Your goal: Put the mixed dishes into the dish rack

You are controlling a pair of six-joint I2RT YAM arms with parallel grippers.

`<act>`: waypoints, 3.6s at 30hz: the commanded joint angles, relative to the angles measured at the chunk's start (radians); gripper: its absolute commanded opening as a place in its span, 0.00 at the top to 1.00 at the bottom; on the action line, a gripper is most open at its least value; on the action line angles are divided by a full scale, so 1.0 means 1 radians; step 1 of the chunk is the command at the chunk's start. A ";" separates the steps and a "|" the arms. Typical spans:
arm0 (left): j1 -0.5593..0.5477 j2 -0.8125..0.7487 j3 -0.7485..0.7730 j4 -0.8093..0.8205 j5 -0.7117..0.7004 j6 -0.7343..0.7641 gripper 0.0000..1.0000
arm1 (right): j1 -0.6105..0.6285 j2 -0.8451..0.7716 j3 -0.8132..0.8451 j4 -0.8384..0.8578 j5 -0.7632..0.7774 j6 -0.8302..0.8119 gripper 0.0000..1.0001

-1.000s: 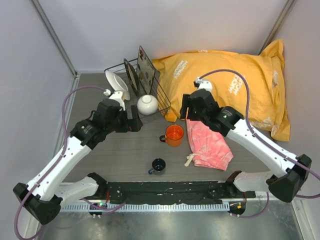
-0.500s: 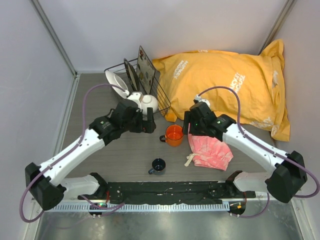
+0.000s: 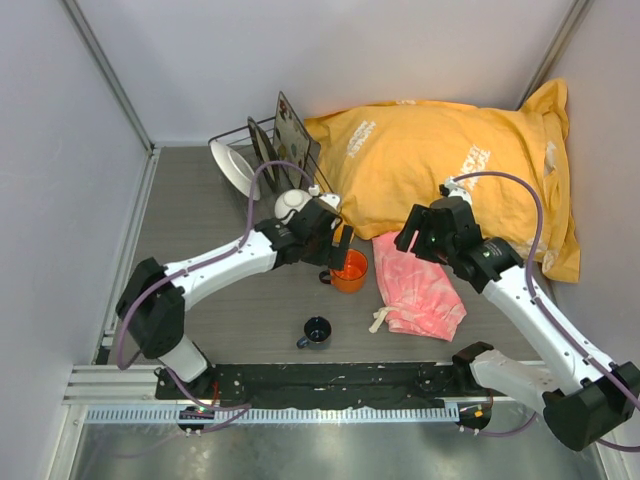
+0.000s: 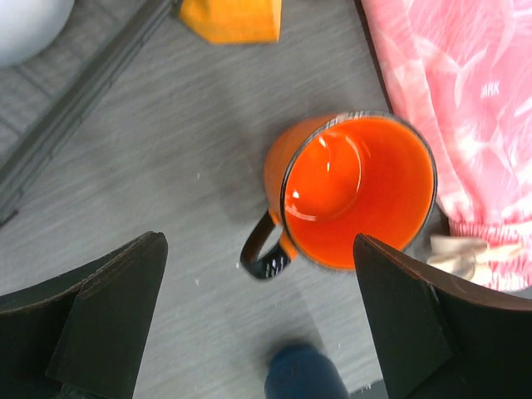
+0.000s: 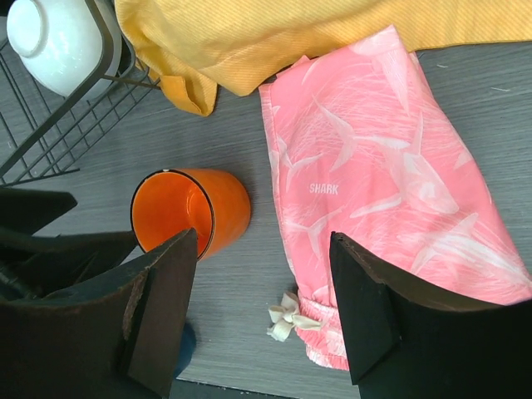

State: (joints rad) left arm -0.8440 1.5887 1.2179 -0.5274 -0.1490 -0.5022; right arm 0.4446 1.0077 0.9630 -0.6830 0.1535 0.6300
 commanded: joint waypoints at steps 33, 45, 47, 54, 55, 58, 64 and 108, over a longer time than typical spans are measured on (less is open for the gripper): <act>-0.001 0.251 0.212 0.099 0.143 0.077 1.00 | -0.116 -0.049 0.002 -0.004 -0.072 -0.075 0.30; 0.187 -0.166 0.088 0.329 0.359 -0.206 1.00 | -0.156 -0.237 0.010 0.086 -0.061 -0.056 0.26; 0.271 -0.229 0.022 0.444 0.431 -0.271 1.00 | -0.158 -0.257 -0.006 0.140 -0.103 -0.056 0.26; 0.407 -0.363 -0.115 0.710 0.558 -0.504 1.00 | -0.156 -0.310 -0.133 0.563 -0.591 0.108 0.26; 0.420 -0.368 -0.132 0.746 0.571 -0.560 1.00 | -0.155 -0.288 -0.147 0.673 -0.632 0.144 0.26; 0.428 -0.372 -0.179 0.860 0.608 -0.640 1.00 | -0.155 -0.236 -0.208 0.901 -0.725 0.282 0.26; 0.428 -0.383 -0.218 0.940 0.626 -0.697 1.00 | -0.155 -0.117 -0.262 1.186 -0.822 0.441 0.27; 0.427 -0.397 -0.316 1.152 0.683 -0.907 1.00 | 0.071 0.255 -0.156 1.557 -0.692 0.445 0.53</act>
State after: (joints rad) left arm -0.4164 1.2476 0.9024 0.4808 0.4965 -1.3647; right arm 0.5198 1.2644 0.8139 0.7300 -0.5846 1.0348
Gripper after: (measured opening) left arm 0.046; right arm 0.473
